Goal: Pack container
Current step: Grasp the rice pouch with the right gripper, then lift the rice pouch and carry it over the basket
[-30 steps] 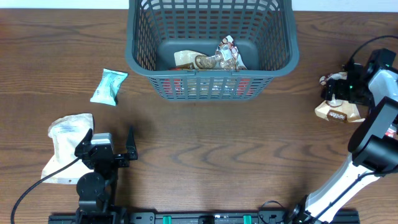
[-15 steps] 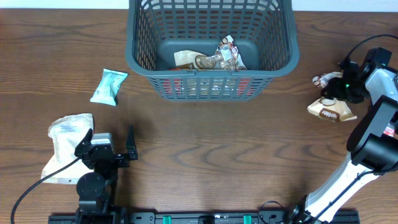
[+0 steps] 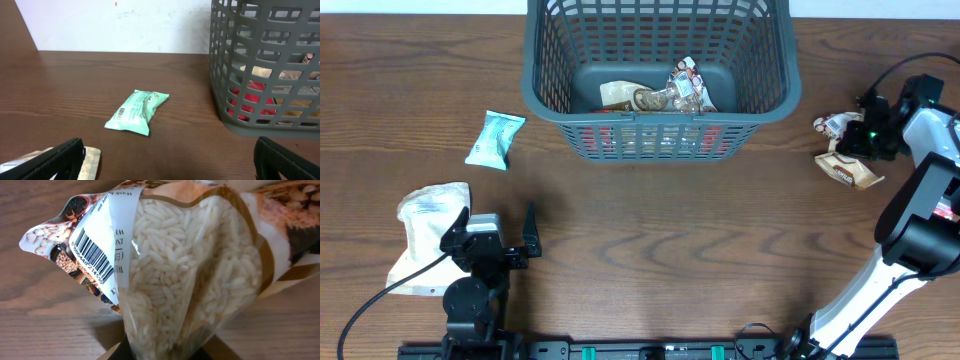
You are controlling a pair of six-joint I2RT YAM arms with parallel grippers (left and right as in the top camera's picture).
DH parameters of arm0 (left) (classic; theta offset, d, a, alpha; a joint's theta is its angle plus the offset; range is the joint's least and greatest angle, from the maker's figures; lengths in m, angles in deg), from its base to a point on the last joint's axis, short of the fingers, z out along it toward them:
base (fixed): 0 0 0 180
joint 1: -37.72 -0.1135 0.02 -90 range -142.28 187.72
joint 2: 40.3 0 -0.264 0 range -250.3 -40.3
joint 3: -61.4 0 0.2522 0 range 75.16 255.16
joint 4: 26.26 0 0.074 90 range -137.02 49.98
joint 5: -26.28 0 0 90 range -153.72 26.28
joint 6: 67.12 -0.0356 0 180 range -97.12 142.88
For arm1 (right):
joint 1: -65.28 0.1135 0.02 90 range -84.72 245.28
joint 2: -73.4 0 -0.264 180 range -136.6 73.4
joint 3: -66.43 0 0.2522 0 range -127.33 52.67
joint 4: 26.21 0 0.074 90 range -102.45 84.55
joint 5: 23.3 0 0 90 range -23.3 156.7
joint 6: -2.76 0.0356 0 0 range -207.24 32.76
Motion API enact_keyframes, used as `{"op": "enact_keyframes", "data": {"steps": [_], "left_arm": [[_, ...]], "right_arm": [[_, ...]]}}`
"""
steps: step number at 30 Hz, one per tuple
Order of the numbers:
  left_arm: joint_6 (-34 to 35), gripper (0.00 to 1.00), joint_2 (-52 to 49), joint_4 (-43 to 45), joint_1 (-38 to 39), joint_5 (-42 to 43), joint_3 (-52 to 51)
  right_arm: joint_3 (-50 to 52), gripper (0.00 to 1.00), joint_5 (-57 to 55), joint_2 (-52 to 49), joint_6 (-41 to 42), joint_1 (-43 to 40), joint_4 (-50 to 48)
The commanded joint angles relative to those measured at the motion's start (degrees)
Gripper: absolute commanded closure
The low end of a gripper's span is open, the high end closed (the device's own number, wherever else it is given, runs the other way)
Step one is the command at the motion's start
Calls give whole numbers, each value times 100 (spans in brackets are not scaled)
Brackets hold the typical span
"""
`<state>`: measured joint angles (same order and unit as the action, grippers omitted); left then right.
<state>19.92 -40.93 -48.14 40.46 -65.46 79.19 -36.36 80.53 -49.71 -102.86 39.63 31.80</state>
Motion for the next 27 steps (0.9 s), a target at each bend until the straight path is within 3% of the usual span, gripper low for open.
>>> {"op": "enact_keyframes", "data": {"steps": [1, 9, 18, 22, 27], "left_arm": [[31, 1, 39, -33, 24, -44, -175], [31, 1, 39, -33, 24, -42, -173], [31, 1, 39, -33, 24, -44, -175], [31, 1, 39, -33, 24, -44, -175], [31, 1, 39, -33, 24, -44, -175]], "right_arm": [[15, 99, 162, 293, 90, 138, -37], [11, 99, 155, 1158, 306, 142, -308], [11, 99, 463, 2894, 778, 433, -1829], [11, 99, 658, 3519, 444, 898, -2516], [11, 99, 1377, 3941, -863, 1751, -2927]]}}
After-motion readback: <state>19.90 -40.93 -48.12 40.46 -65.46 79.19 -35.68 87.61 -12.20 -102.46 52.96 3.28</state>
